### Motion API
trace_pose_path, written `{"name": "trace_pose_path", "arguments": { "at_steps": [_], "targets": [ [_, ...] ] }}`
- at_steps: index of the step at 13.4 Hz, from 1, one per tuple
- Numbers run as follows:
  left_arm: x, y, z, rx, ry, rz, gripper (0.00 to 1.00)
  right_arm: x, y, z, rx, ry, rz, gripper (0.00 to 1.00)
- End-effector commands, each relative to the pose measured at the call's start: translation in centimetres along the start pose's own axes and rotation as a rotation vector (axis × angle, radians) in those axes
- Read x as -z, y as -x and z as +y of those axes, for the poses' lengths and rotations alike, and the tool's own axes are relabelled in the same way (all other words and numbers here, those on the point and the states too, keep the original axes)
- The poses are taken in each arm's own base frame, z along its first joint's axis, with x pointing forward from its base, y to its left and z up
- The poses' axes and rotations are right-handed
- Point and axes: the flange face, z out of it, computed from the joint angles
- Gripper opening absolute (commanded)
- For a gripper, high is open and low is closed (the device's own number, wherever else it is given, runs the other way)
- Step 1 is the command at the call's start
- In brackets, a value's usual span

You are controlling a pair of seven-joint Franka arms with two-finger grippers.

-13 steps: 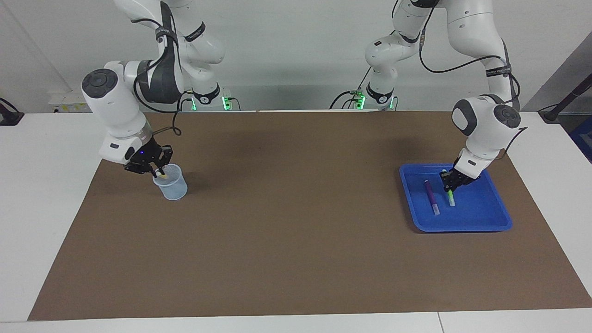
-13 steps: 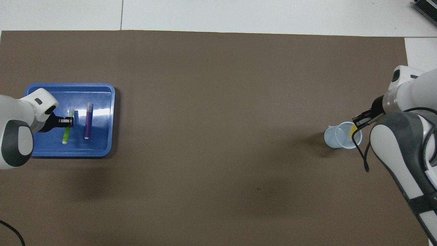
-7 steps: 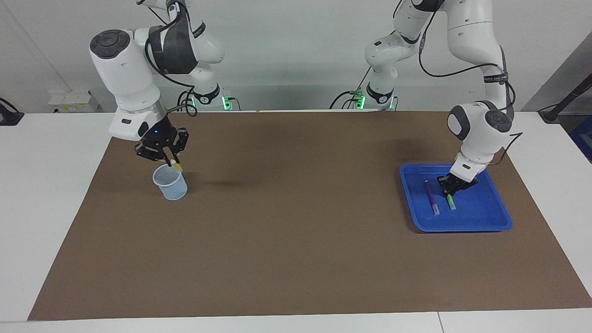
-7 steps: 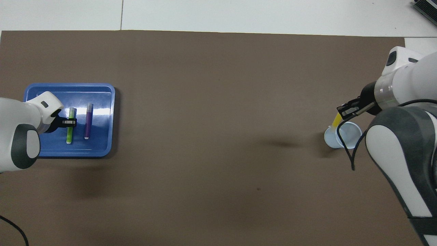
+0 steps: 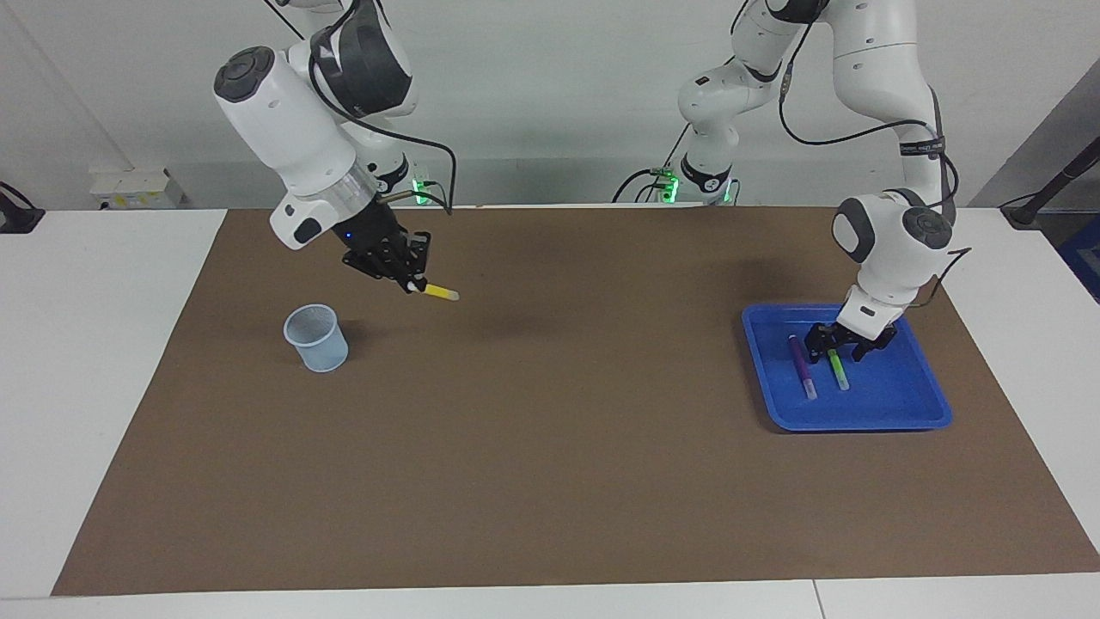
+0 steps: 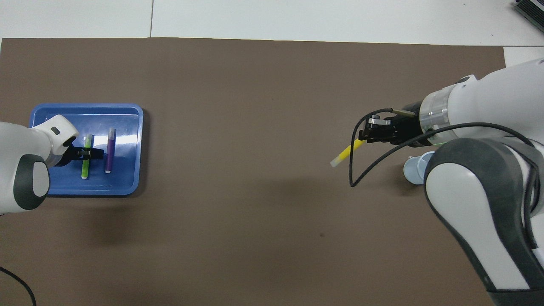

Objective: Right arm passes pens to left for tray arrangement
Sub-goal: 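Pull the yellow pen from the cup with the right gripper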

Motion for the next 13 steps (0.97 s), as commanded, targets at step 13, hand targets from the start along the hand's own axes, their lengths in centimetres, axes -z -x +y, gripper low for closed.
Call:
{"name": "trace_pose_path", "arguments": {
  "at_steps": [13],
  "targets": [
    [12.5,-3.0,14.1,0.598,0.136,-0.064,1.00,-10.0,11.9,-9.3,-0.557,-0.405,0.205,0.00]
  ]
}}
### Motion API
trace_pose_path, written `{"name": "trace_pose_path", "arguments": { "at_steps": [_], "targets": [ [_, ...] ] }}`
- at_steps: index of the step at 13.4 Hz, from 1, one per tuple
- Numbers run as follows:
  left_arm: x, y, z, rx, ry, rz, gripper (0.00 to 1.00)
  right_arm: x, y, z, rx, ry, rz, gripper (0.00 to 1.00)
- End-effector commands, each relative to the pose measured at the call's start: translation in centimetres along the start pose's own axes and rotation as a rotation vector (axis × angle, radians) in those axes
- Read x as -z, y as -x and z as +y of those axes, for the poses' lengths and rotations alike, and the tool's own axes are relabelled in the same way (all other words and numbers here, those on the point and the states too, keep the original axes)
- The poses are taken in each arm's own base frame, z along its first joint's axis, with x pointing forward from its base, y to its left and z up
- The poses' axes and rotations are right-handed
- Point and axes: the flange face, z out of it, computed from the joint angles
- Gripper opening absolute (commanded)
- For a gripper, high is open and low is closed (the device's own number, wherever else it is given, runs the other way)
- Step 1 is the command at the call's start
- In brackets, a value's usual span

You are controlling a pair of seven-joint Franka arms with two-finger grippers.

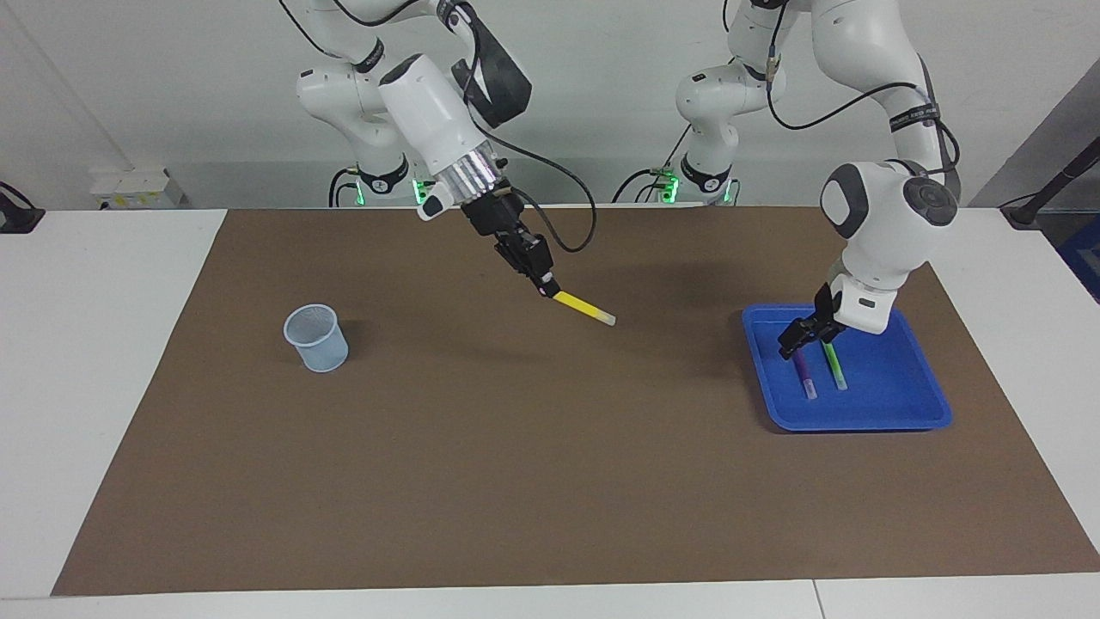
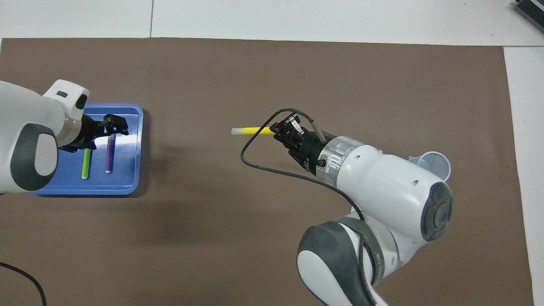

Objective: Right arm passes pens to left for tray arrangement
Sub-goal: 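Carry the yellow pen toward the left gripper while the left gripper meets it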

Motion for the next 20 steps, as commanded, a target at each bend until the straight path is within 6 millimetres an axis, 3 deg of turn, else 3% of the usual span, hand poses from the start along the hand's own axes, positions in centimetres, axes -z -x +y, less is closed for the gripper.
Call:
{"name": "trace_pose_path", "arguments": {
  "at_steps": [1,7,10,16,20],
  "targets": [
    [1.8,2.6,3.0,0.204,0.050,-0.025,1.00,-0.3,1.4,1.5,-0.019,0.002,-0.006,0.00],
    [3.1,7.0,10.3,0.738,0.188,-0.044,1.00,-0.4,0.7,1.7,-0.015,0.012,-0.004,0.00],
    [3.8,11.0,15.0,0.987,0.255,-0.054,1.00,-0.5,0.7,1.8,-0.014,0.017,-0.007,0.00],
    [4.0,18.5,20.5,1.177,0.324,-0.100,1.00,-0.6,0.7,1.8,-0.016,0.019,-0.007,0.00],
    [4.3,21.6,23.0,1.244,0.380,-0.095,1.00,-0.5,0.6,1.8,-0.017,0.018,-0.007,0.00]
  ]
}}
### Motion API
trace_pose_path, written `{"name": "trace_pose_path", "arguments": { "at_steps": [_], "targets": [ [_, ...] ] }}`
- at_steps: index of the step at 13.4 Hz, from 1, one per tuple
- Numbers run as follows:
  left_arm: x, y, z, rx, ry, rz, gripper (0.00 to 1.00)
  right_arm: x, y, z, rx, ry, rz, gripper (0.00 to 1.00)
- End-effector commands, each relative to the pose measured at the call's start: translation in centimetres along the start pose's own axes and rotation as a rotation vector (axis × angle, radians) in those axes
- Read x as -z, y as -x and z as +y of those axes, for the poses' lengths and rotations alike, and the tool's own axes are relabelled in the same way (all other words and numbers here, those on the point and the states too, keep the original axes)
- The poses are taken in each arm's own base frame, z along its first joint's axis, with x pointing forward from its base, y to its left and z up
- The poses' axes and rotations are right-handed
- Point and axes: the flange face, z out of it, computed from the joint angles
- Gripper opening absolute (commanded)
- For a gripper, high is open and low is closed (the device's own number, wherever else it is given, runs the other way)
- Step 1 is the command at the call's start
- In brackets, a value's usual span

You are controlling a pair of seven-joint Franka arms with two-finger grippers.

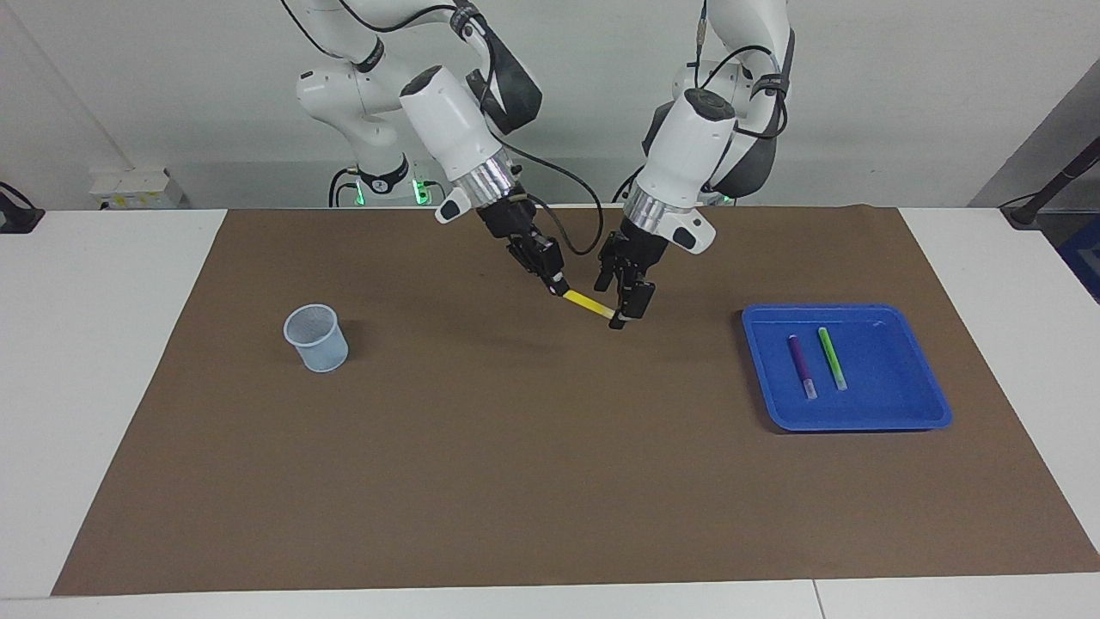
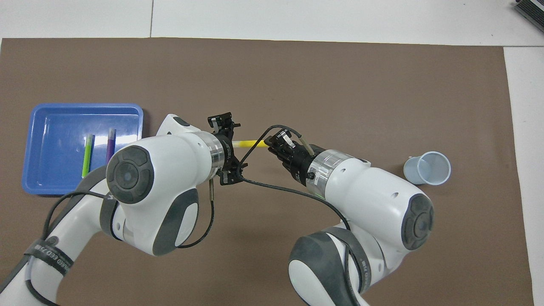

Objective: Right arm passes pens to left for tray arrangement
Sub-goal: 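Carry the yellow pen toward the left gripper while the left gripper meets it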

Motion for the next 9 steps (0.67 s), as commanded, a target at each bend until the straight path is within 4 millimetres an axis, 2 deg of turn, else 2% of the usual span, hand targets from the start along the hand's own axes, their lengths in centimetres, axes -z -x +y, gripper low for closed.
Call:
{"name": "trace_pose_path", "arguments": {
  "at_steps": [1,2,3,5,6,8,9],
  "targets": [
    [0.5,0.8,-1.4,0.024,0.037,0.016,1.00,0.5,-0.1,0.3,-0.017,-0.005,-0.004,0.00],
    [0.4,1.3,-1.8,0.005,0.040,0.023,1.00,0.5,-0.1,0.3,-0.017,-0.005,-0.004,0.00],
    [0.4,1.5,-1.9,0.003,0.044,0.027,0.94,0.5,-0.1,0.3,-0.015,-0.006,-0.004,0.00],
    [0.5,1.8,-2.1,0.005,0.045,0.026,0.69,0.4,-0.1,0.3,-0.016,-0.005,-0.004,0.00],
    [0.5,1.8,-2.1,0.005,0.046,0.025,0.61,0.4,-0.2,0.3,-0.017,-0.004,-0.004,0.00],
    [0.5,1.8,-2.1,0.012,0.046,0.025,0.31,0.5,-0.4,0.2,-0.019,-0.007,-0.002,0.00],
    [0.5,1.8,-2.1,0.023,0.046,0.025,0.20,0.5,-0.5,0.2,-0.019,-0.007,-0.001,0.00]
  ]
}}
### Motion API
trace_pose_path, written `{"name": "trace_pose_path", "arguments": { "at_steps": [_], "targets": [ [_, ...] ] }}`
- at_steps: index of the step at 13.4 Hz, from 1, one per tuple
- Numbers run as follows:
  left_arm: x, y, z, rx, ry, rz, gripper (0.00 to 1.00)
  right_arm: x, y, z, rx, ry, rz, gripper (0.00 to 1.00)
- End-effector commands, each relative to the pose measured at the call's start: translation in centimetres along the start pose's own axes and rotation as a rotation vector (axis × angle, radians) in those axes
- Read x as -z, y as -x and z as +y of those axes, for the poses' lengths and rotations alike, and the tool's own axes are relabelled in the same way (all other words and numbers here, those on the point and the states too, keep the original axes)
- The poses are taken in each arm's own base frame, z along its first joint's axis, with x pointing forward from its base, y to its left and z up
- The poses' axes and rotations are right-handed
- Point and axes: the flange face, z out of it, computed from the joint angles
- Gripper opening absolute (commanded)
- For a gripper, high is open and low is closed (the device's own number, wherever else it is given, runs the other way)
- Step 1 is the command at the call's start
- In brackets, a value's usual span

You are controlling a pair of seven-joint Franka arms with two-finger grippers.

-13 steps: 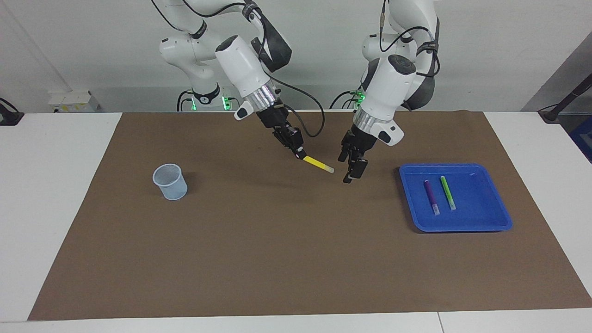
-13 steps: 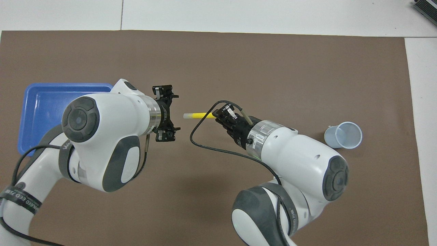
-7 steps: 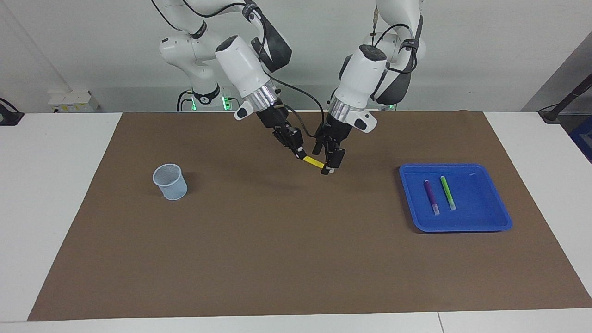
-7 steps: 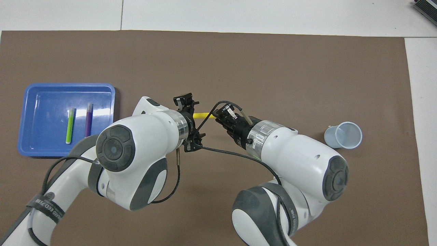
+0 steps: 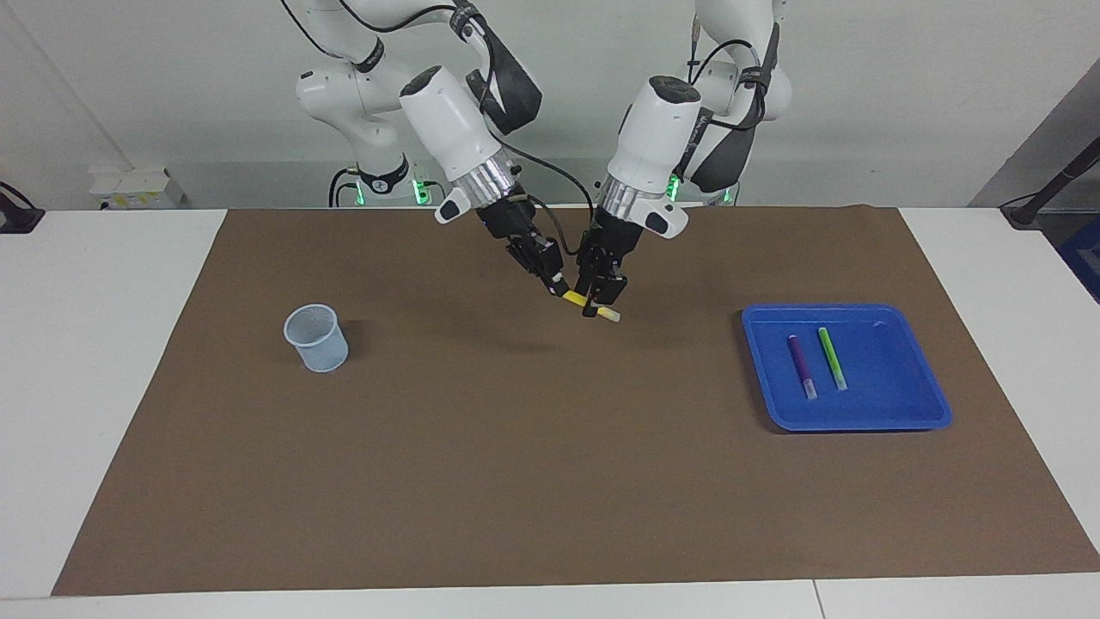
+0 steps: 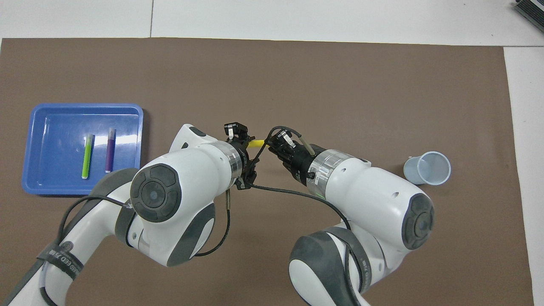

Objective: Right arm passes pens to left for tray arrangement
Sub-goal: 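Carry the yellow pen toward the left gripper while the left gripper meets it, then grasp the yellow pen with the left gripper and release the right gripper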

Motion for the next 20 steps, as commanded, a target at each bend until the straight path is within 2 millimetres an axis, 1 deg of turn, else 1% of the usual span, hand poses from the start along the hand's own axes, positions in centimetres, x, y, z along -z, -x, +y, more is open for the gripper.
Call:
{"name": "trace_pose_path", "arguments": {
  "at_steps": [1,2,5,7,8,9,10,11,13,14,15,16,18,20],
  "targets": [
    [0.4,0.0,-0.8,0.013,0.020,0.011,0.05,0.6,-0.4,0.0,-0.017,-0.015,0.000,0.00],
    [0.4,0.1,-0.8,0.007,0.025,0.015,0.00,0.6,-0.4,0.0,-0.017,-0.015,0.000,0.00],
    [0.3,0.4,-1.2,-0.030,0.035,0.032,0.00,0.6,-0.4,0.0,-0.017,-0.014,0.000,0.00],
    [0.3,0.0,-1.0,-0.024,0.035,0.036,0.00,0.6,-0.7,-0.1,-0.022,-0.016,0.003,0.00],
    [0.3,-0.1,-0.7,-0.021,0.037,0.037,0.00,0.6,-0.9,0.0,-0.025,-0.015,0.004,0.16],
    [0.3,-0.3,-0.6,-0.020,0.037,0.039,0.00,0.7,-1.2,-0.1,-0.028,-0.018,0.008,0.41],
    [0.3,-0.8,-0.3,-0.027,0.035,0.046,0.00,0.7,-1.4,-0.1,-0.032,-0.018,0.010,0.85],
    [0.3,-1.3,0.2,-0.040,0.038,0.050,0.00,0.8,-1.5,-0.1,-0.029,-0.020,0.011,1.00],
    [0.4,-3.2,1.5,-0.083,0.041,0.069,0.00,1.1,-2.1,-0.2,-0.031,-0.017,0.016,1.00],
    [0.5,-4.0,2.1,-0.110,0.044,0.075,0.00,1.1,-2.3,0.0,0.008,0.013,-0.001,1.00],
    [0.6,-5.4,3.1,-0.136,0.044,0.089,0.00,1.2,-3.2,0.3,0.087,0.063,-0.027,1.00],
    [0.7,-6.2,3.7,-0.173,0.044,0.097,0.00,1.7,-4.8,0.4,0.181,0.104,-0.051,1.00],
    [0.7,-8.5,4.7,-0.270,0.027,0.126,0.00,2.3,-6.9,1.4,0.343,0.170,-0.104,1.00],
    [0.7,-11.7,5.8,-0.401,-0.018,0.162,0.00,3.1,-8.8,2.5,0.486,0.233,-0.135,1.00]
  ]
}}
